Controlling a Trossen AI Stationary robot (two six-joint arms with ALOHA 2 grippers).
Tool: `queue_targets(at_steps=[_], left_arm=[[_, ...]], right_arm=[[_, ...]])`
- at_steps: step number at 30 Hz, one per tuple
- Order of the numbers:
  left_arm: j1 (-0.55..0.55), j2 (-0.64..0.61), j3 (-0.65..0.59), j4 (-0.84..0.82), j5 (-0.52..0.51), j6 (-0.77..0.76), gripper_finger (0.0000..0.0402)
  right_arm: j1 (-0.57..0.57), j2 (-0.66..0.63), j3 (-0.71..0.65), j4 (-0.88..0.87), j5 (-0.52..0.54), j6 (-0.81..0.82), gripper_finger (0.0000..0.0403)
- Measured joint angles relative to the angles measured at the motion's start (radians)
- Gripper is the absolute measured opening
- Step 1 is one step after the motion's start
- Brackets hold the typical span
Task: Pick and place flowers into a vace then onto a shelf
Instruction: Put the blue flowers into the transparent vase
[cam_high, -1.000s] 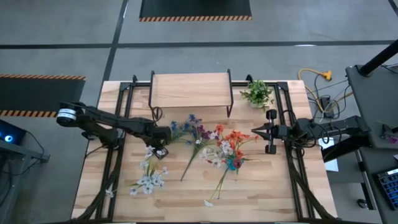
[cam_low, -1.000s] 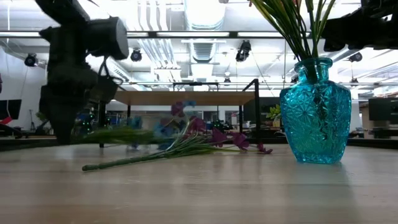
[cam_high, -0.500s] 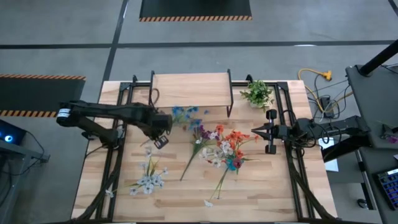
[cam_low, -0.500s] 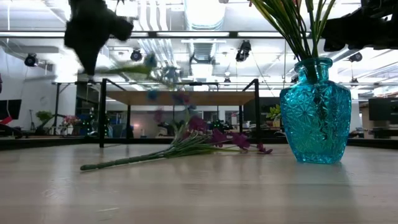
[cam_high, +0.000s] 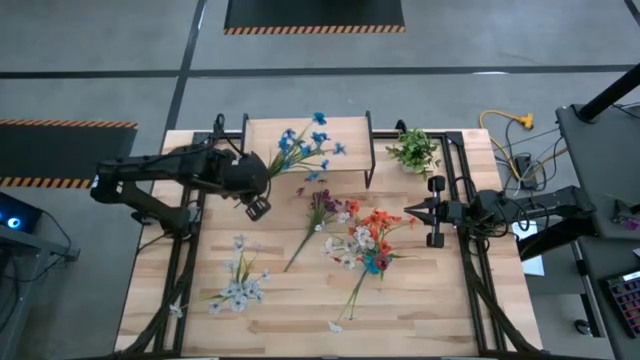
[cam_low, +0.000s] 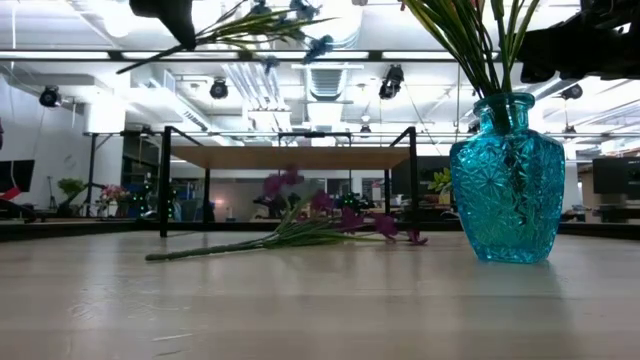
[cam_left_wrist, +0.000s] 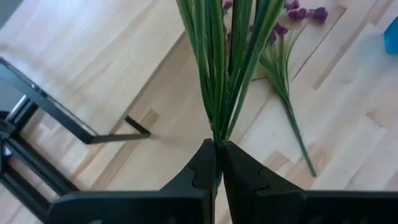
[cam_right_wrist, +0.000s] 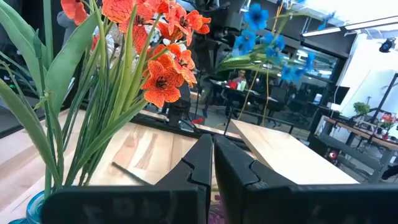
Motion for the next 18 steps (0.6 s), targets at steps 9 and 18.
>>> queue_targets(at_steps=[9, 18], left_arm=[[-0.093, -0.010, -0.005, 0.164, -0.066, 0.090, 0.0000], [-0.382, -0.052, -0.027, 0.291, -0.438, 0.067, 0.0000]], right_arm=[[0.000, 0.000, 0.000, 0.000, 0.000, 0.000, 0.0009], [0.000, 0.000, 0.000, -0.001, 0.000, 0.000, 0.0008]])
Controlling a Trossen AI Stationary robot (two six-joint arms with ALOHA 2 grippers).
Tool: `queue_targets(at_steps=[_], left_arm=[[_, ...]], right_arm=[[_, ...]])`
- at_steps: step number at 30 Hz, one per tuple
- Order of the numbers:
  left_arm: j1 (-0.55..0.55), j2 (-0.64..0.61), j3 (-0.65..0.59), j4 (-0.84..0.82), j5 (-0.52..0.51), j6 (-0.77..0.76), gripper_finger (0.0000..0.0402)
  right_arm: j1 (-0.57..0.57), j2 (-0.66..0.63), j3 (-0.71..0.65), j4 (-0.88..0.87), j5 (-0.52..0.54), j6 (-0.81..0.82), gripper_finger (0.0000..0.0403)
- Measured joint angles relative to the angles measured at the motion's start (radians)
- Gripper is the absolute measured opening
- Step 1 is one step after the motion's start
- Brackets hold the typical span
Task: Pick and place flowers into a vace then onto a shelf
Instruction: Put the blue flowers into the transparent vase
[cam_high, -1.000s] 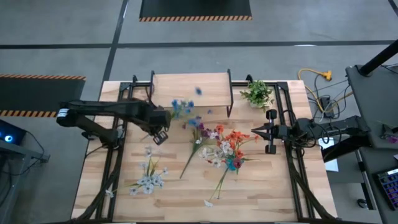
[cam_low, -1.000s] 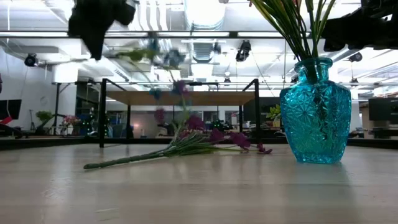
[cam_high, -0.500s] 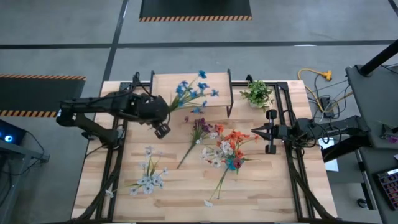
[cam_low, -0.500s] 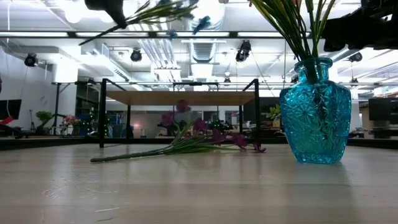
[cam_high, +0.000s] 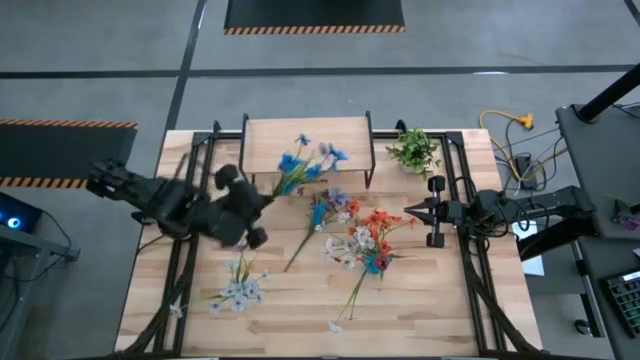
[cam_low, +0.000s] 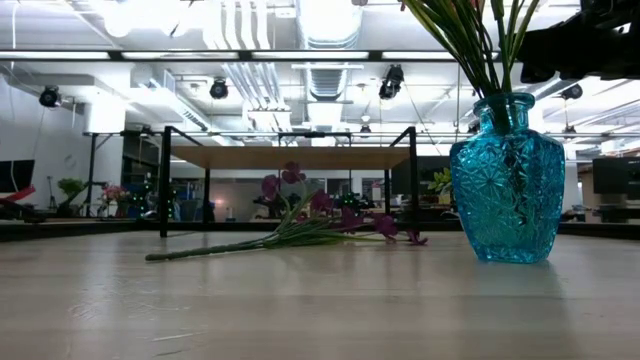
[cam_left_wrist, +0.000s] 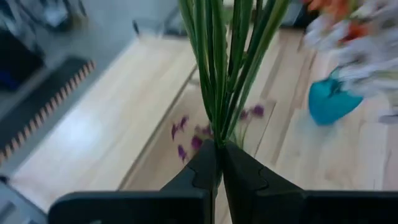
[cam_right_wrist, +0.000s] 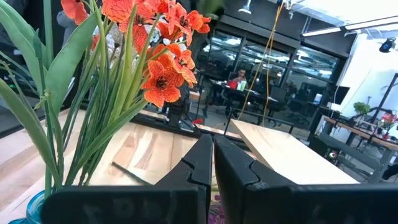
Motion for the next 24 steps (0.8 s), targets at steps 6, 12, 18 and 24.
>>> queue_targets(at_steps=[6, 12, 18, 24], left_arm=[[-0.226, -0.003, -0.024, -0.001, -0.242, -0.114, 0.0000], [-0.366, -0.016, -0.070, -0.004, -0.342, -0.205, 0.0000], [-0.462, -0.081, -0.100, -0.012, -0.431, -0.241, 0.0000], [-0.524, -0.176, -0.187, -0.058, -0.439, -0.234, 0.0000]], right_arm=[[0.000, 0.000, 0.000, 0.000, 0.000, 0.000, 0.0008], [0.000, 0.000, 0.000, 0.000, 0.000, 0.000, 0.0008], [0.000, 0.000, 0.000, 0.000, 0.000, 0.000, 0.0008], [0.000, 0.000, 0.000, 0.000, 0.000, 0.000, 0.0009]])
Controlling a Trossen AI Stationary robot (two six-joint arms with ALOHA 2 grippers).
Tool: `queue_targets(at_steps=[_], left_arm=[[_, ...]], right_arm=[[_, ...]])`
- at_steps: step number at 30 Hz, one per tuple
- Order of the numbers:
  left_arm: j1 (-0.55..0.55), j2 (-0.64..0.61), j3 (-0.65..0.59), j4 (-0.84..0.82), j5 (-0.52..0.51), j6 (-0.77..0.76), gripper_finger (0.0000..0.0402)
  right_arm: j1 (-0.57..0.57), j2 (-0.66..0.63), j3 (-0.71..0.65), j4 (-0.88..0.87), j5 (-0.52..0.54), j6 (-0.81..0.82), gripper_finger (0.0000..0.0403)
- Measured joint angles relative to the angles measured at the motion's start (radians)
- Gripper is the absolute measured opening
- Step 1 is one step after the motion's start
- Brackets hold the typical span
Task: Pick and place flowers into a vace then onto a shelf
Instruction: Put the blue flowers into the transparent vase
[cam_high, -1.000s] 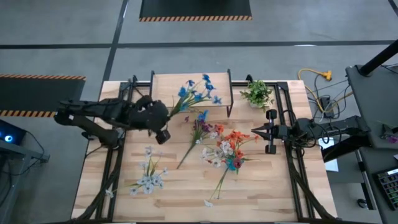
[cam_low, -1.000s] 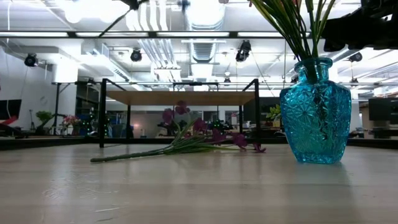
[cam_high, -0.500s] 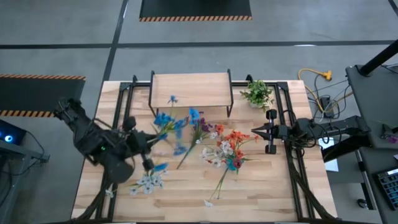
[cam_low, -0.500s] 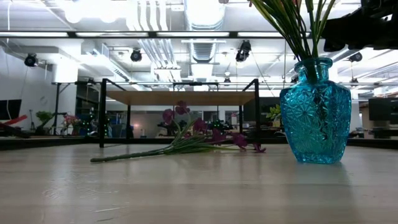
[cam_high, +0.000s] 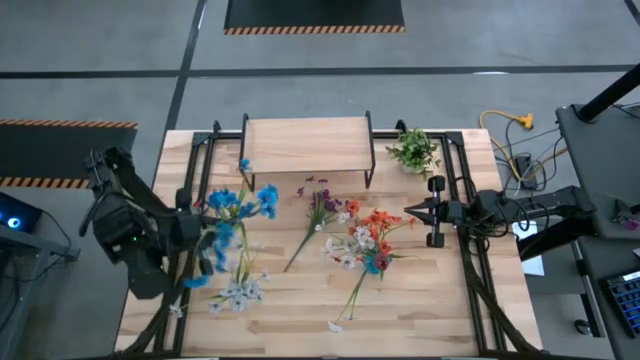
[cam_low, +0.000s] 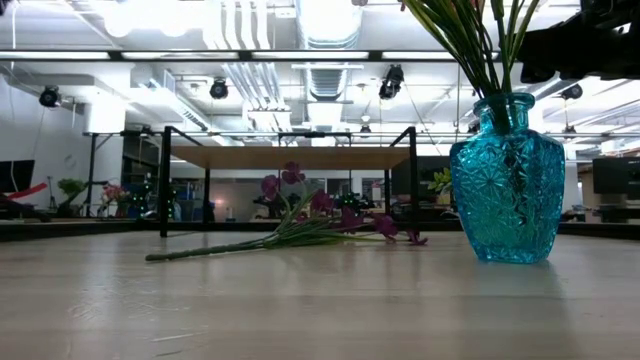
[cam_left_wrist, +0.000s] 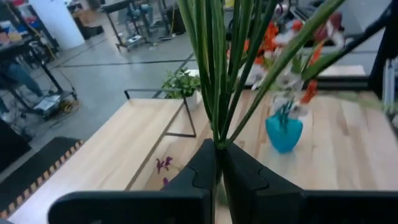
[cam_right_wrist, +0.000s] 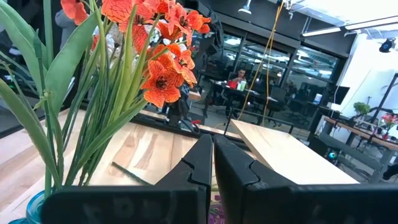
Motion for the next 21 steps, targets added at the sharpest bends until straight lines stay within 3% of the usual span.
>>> queue_targets(at_steps=[7, 11, 15, 21], left_arm=[[0.011, -0.213, -0.182, 0.007, -0.064, 0.017, 0.0000], [0.011, -0.338, -0.225, 0.106, -0.080, 0.144, 0.0000], [0.012, -0.428, -0.313, 0.380, -0.034, 0.466, 0.0000], [0.042, -0.577, -0.532, 1.041, 0.303, 1.152, 0.0000]], right_arm=[[0.000, 0.000, 0.000, 0.008, 0.000, 0.000, 0.0009], [0.000, 0.000, 0.000, 0.018, 0.000, 0.000, 0.0008], [0.000, 0.000, 0.000, 0.022, 0.000, 0.000, 0.0008], [0.000, 0.000, 0.000, 0.024, 0.000, 0.026, 0.0008]])
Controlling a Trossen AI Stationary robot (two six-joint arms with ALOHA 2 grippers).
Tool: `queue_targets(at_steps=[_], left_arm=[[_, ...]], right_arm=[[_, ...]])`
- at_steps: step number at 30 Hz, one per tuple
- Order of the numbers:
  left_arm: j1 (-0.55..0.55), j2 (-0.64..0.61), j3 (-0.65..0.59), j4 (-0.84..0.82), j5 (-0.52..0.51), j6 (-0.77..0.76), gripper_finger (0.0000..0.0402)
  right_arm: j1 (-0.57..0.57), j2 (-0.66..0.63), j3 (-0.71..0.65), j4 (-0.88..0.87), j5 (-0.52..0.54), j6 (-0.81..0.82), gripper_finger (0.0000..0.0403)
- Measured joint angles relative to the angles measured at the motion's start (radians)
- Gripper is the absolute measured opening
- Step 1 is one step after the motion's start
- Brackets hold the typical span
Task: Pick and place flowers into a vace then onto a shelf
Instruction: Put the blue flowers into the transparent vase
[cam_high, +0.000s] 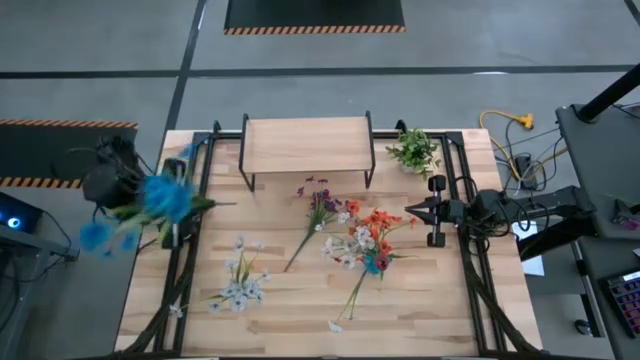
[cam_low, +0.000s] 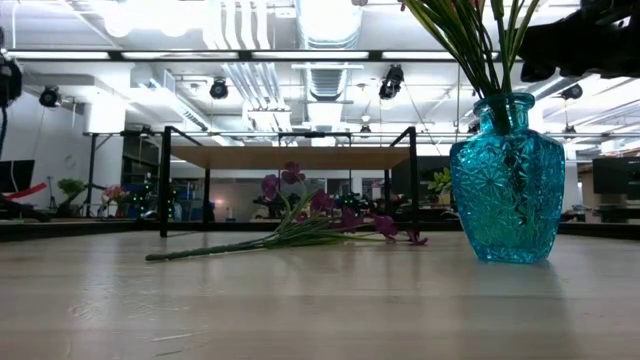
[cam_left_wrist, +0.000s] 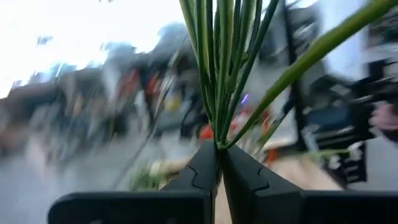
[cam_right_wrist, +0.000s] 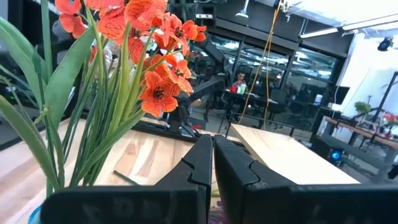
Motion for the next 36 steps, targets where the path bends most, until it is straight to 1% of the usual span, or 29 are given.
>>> queue_targets(at_steps=[2, 4, 5, 7, 9, 12, 15, 18, 20, 24, 28, 30, 36], left_arm=[[0.022, -0.062, -0.061, 0.096, 0.138, 0.103, 0.0000], [0.047, -0.125, -0.113, 0.125, 0.268, 0.118, 0.0000], [0.061, -0.150, -0.139, 0.145, 0.304, 0.118, 0.0000], [0.095, -0.187, -0.181, 0.181, 0.300, 0.117, 0.0000], [0.129, -0.204, -0.212, 0.170, 0.299, 0.117, 0.0000], [0.155, -0.234, -0.216, 0.153, 0.312, 0.115, 0.0000], [0.154, -0.266, -0.194, 0.025, 0.310, 0.010, 0.0000], [0.154, -0.267, -0.195, -0.002, 0.310, -0.090, 0.0000], [0.153, -0.258, -0.203, -0.076, 0.335, -0.165, 0.0000], [0.153, -0.253, -0.203, -0.181, 0.336, -0.316, 0.0000], [0.152, -0.252, -0.207, -0.210, 0.335, -0.375, 0.0000], [0.152, -0.253, -0.214, -0.201, 0.353, -0.413, 0.0000], [0.152, -0.221, -0.299, -0.185, 0.383, -0.499, 0.0000]], right_arm=[[0.000, 0.000, 0.000, 0.001, 0.000, 0.005, 0.0009], [0.000, 0.000, 0.000, 0.001, 0.000, 0.008, 0.0009], [0.000, 0.000, 0.000, 0.001, 0.000, 0.008, 0.0008], [0.000, 0.000, 0.000, 0.001, 0.000, 0.008, 0.0008], [0.000, 0.000, 0.000, 0.001, 0.000, 0.008, 0.0009], [0.000, 0.000, 0.000, 0.002, 0.000, 0.008, 0.0008], [0.000, 0.000, 0.000, 0.003, 0.000, 0.008, 0.0008], [0.000, 0.000, 0.000, 0.002, 0.000, 0.008, 0.0008], [0.000, 0.000, 0.000, 0.001, 0.000, 0.008, 0.0008], [0.000, 0.000, 0.000, -0.001, 0.000, 0.008, 0.0009], [0.000, 0.000, 0.000, -0.002, 0.000, 0.008, 0.0008], [0.000, 0.000, 0.000, -0.002, 0.000, 0.008, 0.0008], [0.000, 0.001, 0.000, -0.009, 0.000, 0.008, 0.0008]])
